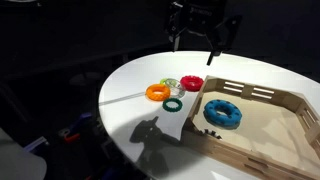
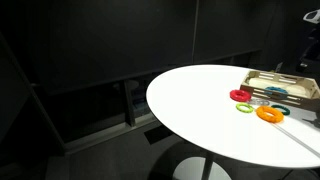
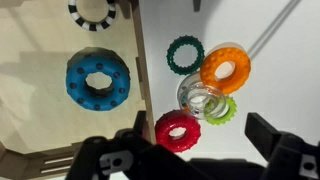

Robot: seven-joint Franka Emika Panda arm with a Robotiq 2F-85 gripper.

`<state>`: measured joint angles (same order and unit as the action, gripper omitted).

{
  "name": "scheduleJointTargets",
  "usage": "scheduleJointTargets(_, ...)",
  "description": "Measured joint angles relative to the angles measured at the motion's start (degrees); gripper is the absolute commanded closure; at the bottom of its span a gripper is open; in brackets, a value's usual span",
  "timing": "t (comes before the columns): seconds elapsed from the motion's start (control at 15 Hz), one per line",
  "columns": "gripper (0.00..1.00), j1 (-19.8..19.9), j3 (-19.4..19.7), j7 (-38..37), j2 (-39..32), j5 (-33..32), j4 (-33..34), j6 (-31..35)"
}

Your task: Put the clear ring on the tray

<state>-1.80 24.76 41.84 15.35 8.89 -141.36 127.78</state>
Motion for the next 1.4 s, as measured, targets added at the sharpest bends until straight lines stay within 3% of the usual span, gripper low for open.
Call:
scheduleJointTargets(0.73,0.00,4.2,-5.1,0.0,-0.7,0.0,0.1,0.0)
scheduleJointTargets(1.4,0.00,4.4,-11.8,-2.9,-2.8,-0.2,3.0,0.1)
